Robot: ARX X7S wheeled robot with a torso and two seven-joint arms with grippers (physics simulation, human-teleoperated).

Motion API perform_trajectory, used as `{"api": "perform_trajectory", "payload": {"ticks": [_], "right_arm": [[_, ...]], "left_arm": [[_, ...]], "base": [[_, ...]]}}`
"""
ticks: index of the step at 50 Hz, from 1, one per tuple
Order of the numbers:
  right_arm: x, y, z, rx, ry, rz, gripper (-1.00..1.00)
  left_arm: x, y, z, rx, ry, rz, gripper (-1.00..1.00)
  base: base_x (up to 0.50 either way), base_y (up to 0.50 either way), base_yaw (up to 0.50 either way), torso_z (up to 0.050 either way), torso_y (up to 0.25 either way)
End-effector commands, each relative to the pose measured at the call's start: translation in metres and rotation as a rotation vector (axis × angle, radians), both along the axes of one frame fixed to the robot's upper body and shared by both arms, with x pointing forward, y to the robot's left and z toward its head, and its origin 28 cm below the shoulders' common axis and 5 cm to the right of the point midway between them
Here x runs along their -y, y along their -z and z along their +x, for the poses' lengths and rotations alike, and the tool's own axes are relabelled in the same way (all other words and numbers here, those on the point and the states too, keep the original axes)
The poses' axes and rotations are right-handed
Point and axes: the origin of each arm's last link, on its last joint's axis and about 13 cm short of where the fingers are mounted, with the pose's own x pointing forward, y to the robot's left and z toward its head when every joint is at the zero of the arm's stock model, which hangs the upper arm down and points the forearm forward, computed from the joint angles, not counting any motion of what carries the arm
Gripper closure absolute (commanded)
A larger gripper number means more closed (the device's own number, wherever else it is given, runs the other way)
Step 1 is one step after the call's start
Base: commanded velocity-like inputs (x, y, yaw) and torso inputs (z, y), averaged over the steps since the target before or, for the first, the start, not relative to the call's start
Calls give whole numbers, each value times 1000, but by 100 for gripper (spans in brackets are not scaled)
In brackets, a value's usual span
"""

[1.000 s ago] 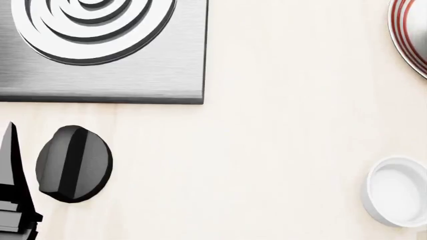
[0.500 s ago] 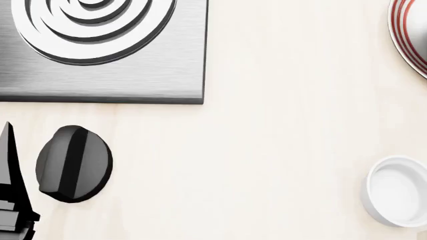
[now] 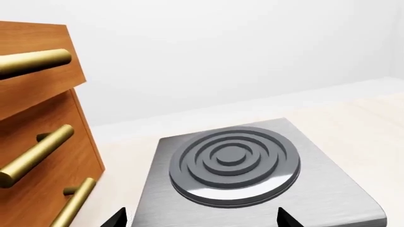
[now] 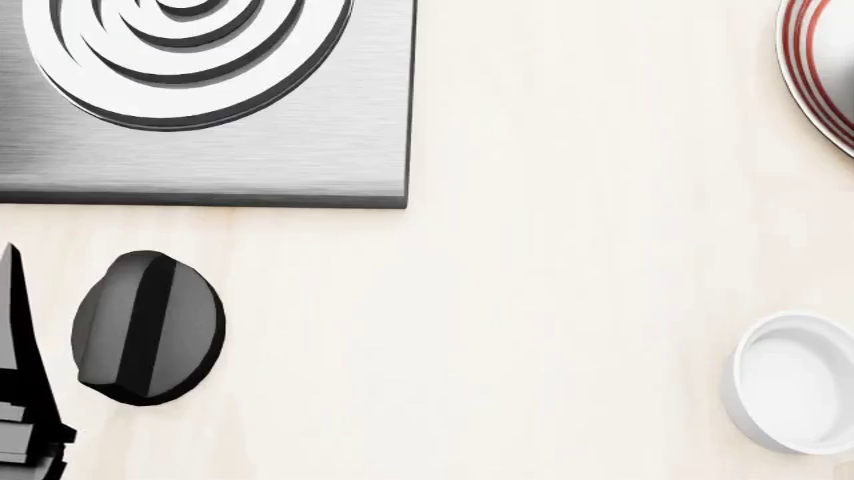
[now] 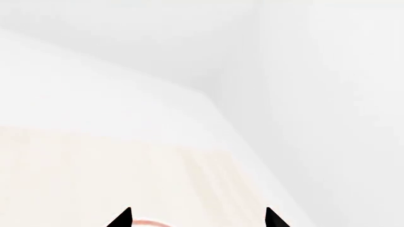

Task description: Pick the akita bowl next to the ramekin and place it on the plate.

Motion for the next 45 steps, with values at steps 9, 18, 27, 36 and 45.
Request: {"api": "perform_trajectory", "payload": {"ticks": [9, 18, 27, 36, 45], "right_arm": [[-29, 27, -24, 70, -92, -75, -100], [-42, 35, -37, 73, -152, -111, -100], [-53, 45, -45, 88, -186, -141, -100], [-61, 56, -53, 104, -225, -152, -100], [-69, 68, -63, 131, -282, -160, -100]], "left_arm": [[0, -1, 0, 2, -4, -4, -100], [-1, -5, -4, 13, -7, -7, -100], [0, -6, -4, 17, -3, -8, -100], [-1, -5, -4, 15, -7, -11, -100], [-2, -4, -4, 15, -9, -10, -100]], "base": [[0, 0, 0, 0, 0], [0, 0, 0, 0, 0], [0, 0, 0, 0, 0], [0, 0, 0, 0, 0], [0, 0, 0, 0, 0]]}}
